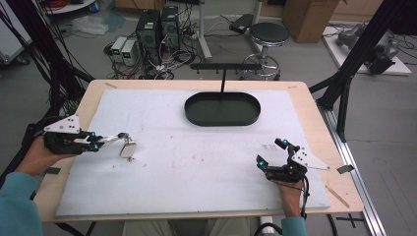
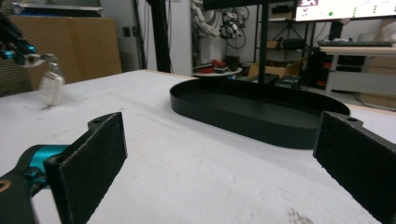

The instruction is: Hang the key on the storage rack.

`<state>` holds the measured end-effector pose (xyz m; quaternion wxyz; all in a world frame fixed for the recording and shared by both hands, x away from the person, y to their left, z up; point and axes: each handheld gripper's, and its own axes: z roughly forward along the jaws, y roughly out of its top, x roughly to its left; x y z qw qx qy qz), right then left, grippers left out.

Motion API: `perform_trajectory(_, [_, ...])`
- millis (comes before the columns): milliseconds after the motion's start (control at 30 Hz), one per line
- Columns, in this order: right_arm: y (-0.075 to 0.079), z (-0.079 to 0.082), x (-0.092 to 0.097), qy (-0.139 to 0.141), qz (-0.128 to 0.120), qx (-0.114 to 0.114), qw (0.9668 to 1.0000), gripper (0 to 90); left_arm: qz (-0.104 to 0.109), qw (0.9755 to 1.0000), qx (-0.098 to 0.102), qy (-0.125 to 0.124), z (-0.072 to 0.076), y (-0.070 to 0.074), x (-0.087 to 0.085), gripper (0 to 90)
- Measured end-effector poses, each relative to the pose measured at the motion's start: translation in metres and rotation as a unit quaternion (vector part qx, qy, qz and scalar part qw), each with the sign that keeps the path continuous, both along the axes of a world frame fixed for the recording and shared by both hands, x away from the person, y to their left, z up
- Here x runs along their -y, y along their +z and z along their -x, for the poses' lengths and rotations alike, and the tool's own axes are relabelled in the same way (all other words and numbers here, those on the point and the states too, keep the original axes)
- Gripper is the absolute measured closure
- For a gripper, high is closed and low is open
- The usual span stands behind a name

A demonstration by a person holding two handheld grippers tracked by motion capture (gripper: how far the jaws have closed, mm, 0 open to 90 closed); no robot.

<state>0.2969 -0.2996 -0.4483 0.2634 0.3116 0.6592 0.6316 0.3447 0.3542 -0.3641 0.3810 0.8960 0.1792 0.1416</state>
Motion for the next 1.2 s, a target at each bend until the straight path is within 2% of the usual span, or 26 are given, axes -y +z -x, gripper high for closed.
perform_trajectory(67, [0.002,-0.001,-0.001,0.003,-0.003,0.004,1.0000,2.0,0.008,0.9999,0.004,-0.006,0.000,0.002,0.006,74.5])
perform_trajectory(167, [0.013,-0.002,-0.005,0.022,-0.013,0.003,0.9997,2.1,0.016,0.9998,0.009,-0.012,-0.001,0.005,0.013,74.5])
perform_trajectory(333, [0.028,-0.007,-0.013,0.052,-0.012,0.004,0.9986,2.0,0.046,0.9987,0.015,-0.016,-0.005,0.011,0.027,74.5])
perform_trajectory(400, [0.032,-0.007,-0.015,0.059,-0.010,0.002,0.9982,2.1,0.054,0.9982,0.011,-0.023,-0.007,0.014,0.033,74.5])
perform_trajectory(467, [0.043,-0.012,-0.021,0.084,-0.006,0.001,0.9965,2.1,0.061,0.9976,0.013,-0.029,-0.008,0.017,0.041,74.5])
perform_trajectory(567, [0.052,-0.015,-0.028,0.105,-0.002,-0.002,0.9945,2.1,0.069,0.9969,0.017,-0.034,-0.010,0.022,0.051,74.5])
perform_trajectory(633, [0.055,-0.017,-0.031,0.111,0.002,0.000,0.9938,2.0,0.083,0.9956,0.020,-0.039,-0.010,0.025,0.058,74.5])
perform_trajectory(733, [0.067,-0.024,-0.041,0.139,0.013,-0.008,0.9901,2.1,0.088,0.9945,0.025,-0.051,-0.012,0.029,0.068,74.5])
perform_trajectory(833, [0.073,-0.027,-0.046,0.152,0.018,-0.014,0.9881,2.1,0.088,0.9940,0.026,-0.060,-0.013,0.032,0.078,74.5])
perform_trajectory(867, [0.080,-0.031,-0.052,0.167,0.025,-0.014,0.9854,2.1,0.092,0.9933,0.024,-0.065,-0.014,0.032,0.082,74.5])
perform_trajectory(900, [0.080,-0.031,-0.052,0.167,0.025,-0.014,0.9854,2.1,0.096,0.9927,0.024,-0.069,-0.014,0.032,0.085,74.5])
perform_trajectory(1033, [0.093,-0.037,-0.065,0.198,0.042,-0.019,0.9791,2.1,0.108,0.9906,0.022,-0.081,-0.016,0.033,0.097,74.5])
perform_trajectory(1100, [0.103,-0.042,-0.073,0.214,0.053,-0.017,0.9752,2.1,0.107,0.9906,0.022,-0.082,-0.016,0.033,0.102,74.5])
perform_trajectory(1200, [0.110,-0.046,-0.077,0.217,0.062,-0.010,0.9741,2.1,0.111,0.9899,0.019,-0.087,-0.017,0.032,0.109,74.5])
